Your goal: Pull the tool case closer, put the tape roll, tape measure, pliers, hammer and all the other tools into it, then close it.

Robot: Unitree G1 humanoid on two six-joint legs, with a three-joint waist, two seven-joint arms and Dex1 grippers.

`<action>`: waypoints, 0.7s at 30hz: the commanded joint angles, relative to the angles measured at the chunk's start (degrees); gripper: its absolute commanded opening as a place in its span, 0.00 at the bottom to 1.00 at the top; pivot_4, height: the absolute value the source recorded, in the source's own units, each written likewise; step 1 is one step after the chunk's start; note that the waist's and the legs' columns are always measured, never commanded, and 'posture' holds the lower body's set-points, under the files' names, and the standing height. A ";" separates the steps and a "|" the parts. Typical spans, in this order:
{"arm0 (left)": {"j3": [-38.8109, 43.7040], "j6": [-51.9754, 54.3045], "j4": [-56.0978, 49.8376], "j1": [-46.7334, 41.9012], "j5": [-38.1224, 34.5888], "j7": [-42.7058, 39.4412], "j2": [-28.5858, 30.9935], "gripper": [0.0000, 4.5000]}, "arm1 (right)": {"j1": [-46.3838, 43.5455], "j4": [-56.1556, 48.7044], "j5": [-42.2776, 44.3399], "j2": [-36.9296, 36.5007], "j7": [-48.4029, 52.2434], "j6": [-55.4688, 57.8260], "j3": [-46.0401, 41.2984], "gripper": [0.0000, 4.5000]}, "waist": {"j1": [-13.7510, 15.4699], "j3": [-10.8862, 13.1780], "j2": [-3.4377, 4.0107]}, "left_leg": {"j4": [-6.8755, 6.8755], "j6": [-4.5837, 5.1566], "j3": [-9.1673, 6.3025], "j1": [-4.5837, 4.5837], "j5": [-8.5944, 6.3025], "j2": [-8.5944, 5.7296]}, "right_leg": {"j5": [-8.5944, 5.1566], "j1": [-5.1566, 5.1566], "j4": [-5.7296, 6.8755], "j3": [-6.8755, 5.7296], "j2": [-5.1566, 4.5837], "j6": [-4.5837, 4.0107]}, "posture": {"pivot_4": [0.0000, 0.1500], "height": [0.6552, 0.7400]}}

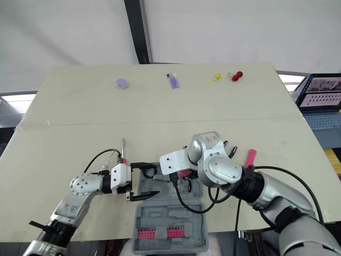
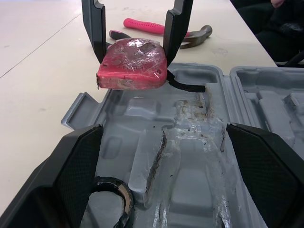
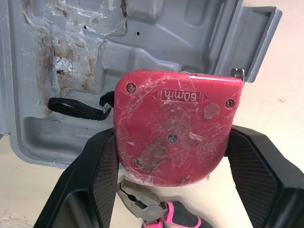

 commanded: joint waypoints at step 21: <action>0.20 -0.35 -1.53 0.12 -0.24 0.11 0.36 1.00 | 0.66 3.55 -1.07 0.22 1.68 -2.49 2.27 0.63 | -0.01 0.00 0.00 | 0.00 0.00 0.00 0.00 0.00 0.00 | 0.00 0.00 0.00 0.00 0.00 0.00 | 1.00 1.00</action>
